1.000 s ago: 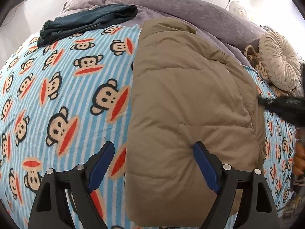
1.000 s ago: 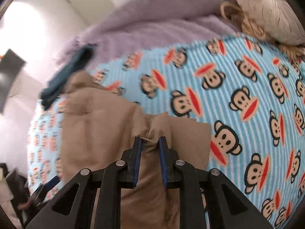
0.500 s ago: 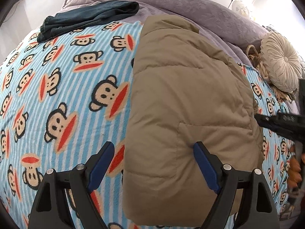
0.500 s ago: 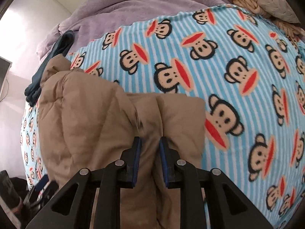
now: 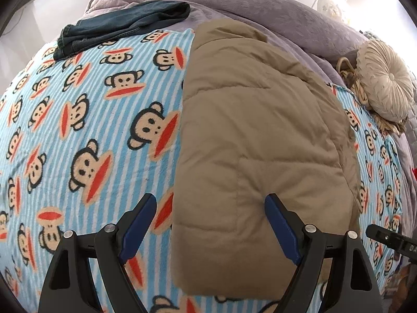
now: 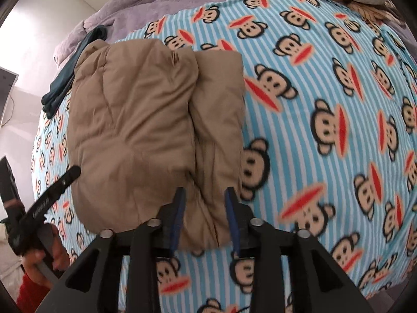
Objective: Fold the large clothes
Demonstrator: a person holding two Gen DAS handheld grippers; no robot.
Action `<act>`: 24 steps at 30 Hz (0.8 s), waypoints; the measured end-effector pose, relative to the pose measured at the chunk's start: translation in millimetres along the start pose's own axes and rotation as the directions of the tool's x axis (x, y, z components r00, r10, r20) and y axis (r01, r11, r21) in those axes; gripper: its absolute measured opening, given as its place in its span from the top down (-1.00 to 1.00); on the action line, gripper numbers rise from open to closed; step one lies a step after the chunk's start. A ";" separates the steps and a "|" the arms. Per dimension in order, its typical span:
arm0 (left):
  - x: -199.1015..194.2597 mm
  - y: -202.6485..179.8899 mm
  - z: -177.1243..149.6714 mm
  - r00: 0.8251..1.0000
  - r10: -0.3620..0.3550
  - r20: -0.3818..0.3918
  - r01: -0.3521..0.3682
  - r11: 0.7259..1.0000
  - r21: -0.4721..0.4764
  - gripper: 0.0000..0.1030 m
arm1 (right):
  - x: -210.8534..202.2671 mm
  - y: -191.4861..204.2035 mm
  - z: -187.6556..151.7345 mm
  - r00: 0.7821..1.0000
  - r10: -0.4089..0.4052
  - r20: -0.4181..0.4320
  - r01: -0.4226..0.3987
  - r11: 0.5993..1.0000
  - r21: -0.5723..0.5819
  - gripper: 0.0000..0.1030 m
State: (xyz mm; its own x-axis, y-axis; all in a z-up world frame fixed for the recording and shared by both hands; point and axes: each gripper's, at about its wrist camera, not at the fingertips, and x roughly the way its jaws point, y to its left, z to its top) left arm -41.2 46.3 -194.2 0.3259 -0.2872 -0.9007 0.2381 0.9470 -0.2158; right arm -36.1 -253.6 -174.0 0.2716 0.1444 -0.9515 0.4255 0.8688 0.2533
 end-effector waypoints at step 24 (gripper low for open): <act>-110.3 -13.5 -65.8 0.999 -0.022 -0.040 0.024 0.998 0.059 -0.67 | -60.4 27.2 -58.6 0.998 0.051 0.040 -0.049 0.997 -0.052 -0.17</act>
State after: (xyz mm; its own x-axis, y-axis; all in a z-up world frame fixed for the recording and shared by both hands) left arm -140.6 74.7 -116.7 0.2837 -0.3015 -0.9103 0.2992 0.9297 -0.2147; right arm -91.5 -211.0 -119.8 0.3276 0.1692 -0.9295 0.3664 0.8841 0.2900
